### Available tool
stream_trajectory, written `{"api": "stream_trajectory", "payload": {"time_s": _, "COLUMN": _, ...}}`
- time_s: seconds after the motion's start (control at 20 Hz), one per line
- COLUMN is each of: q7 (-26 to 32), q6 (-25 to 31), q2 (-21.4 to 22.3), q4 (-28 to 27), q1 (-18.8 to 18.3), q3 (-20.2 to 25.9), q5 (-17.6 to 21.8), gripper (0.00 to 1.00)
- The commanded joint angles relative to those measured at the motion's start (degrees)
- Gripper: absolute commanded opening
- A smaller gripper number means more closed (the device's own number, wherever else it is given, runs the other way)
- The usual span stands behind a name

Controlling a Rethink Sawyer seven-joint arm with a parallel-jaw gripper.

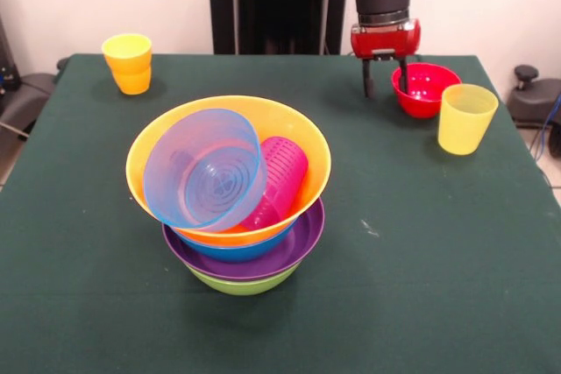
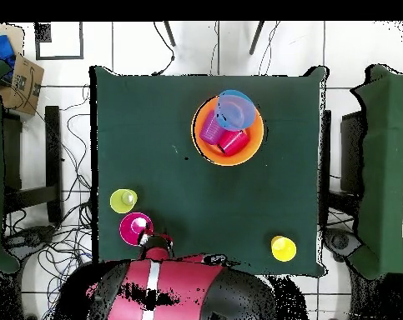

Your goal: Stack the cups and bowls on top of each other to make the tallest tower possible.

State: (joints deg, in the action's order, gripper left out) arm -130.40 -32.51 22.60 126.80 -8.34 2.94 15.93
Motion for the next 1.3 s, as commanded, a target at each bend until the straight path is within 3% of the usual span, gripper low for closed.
{"api": "stream_trajectory", "payload": {"time_s": 0.05, "q7": -2.1, "q6": 5.6, "q2": 1.0, "q4": -7.8, "q1": -0.7, "q3": 1.4, "q5": 2.1, "gripper": 1.00}}
{"api": "stream_trajectory", "payload": {"time_s": 0.65, "q7": -2.3, "q6": 6.5, "q2": 2.0, "q4": -7.8, "q1": 0.6, "q3": 0.5, "q5": 1.0, "gripper": 1.00}}
{"api": "stream_trajectory", "payload": {"time_s": 0.7, "q7": -2.2, "q6": 6.6, "q2": 2.0, "q4": -7.9, "q1": 0.7, "q3": 0.4, "q5": 1.1, "gripper": 0.00}}
{"api": "stream_trajectory", "payload": {"time_s": 1.3, "q7": -1.8, "q6": 8.2, "q2": 2.6, "q4": -8.7, "q1": -0.2, "q3": 1.3, "q5": 2.5, "gripper": 0.00}}
